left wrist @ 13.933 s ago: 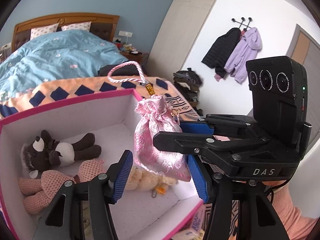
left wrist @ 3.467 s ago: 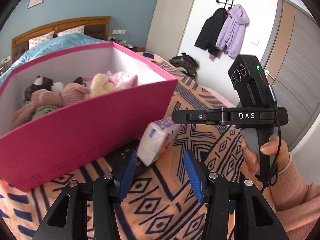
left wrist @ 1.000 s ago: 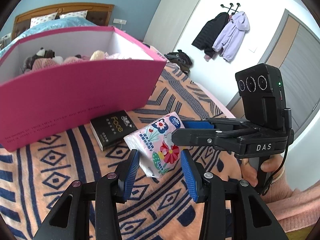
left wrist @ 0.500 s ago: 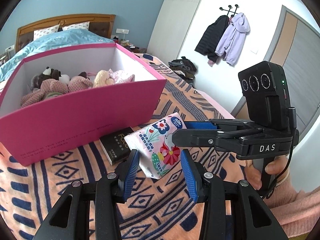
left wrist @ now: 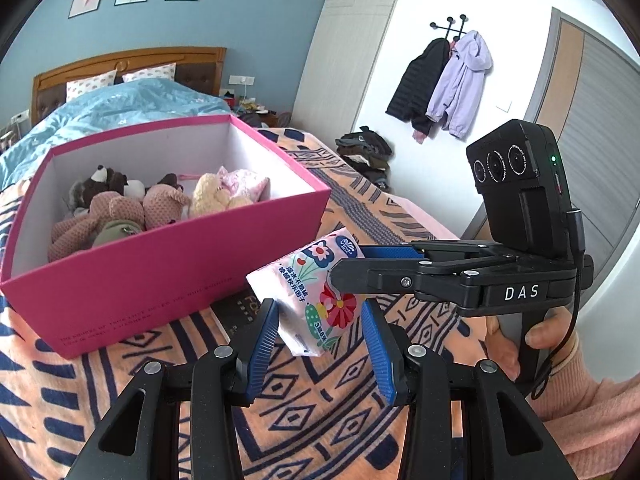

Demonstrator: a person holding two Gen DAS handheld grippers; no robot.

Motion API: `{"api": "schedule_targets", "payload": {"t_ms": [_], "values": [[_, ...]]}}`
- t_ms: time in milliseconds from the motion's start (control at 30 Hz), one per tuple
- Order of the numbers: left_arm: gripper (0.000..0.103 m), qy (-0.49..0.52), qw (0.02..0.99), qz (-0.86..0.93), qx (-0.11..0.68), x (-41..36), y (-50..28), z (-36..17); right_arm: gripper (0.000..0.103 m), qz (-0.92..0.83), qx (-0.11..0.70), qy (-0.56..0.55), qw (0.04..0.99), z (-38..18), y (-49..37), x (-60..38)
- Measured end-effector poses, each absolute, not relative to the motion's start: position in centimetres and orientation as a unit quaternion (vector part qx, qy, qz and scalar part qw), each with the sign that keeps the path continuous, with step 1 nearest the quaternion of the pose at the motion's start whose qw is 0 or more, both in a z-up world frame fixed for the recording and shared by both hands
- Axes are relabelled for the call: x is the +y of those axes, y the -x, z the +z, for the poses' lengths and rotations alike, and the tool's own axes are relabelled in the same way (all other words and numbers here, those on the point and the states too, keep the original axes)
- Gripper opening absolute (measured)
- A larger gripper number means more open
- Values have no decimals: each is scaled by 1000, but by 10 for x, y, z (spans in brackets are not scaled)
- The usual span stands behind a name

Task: Organize objects
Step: 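Lift the pink floral tissue pack over the pink box rim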

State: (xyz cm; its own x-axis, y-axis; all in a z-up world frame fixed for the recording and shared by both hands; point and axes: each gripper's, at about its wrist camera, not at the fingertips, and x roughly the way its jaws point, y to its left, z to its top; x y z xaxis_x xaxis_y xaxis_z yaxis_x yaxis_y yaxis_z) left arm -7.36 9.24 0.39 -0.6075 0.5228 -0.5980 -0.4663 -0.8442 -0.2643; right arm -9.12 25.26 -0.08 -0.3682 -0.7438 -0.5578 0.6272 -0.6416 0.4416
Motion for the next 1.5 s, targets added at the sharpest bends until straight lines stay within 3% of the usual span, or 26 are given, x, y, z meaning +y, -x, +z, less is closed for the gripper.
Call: {"api": "schedule_targets", "payload": {"t_ms": [1500], "values": [[43,316,230,919,-53,60,138,32,47,-836,-73,-330,432,42,145,222]]}}
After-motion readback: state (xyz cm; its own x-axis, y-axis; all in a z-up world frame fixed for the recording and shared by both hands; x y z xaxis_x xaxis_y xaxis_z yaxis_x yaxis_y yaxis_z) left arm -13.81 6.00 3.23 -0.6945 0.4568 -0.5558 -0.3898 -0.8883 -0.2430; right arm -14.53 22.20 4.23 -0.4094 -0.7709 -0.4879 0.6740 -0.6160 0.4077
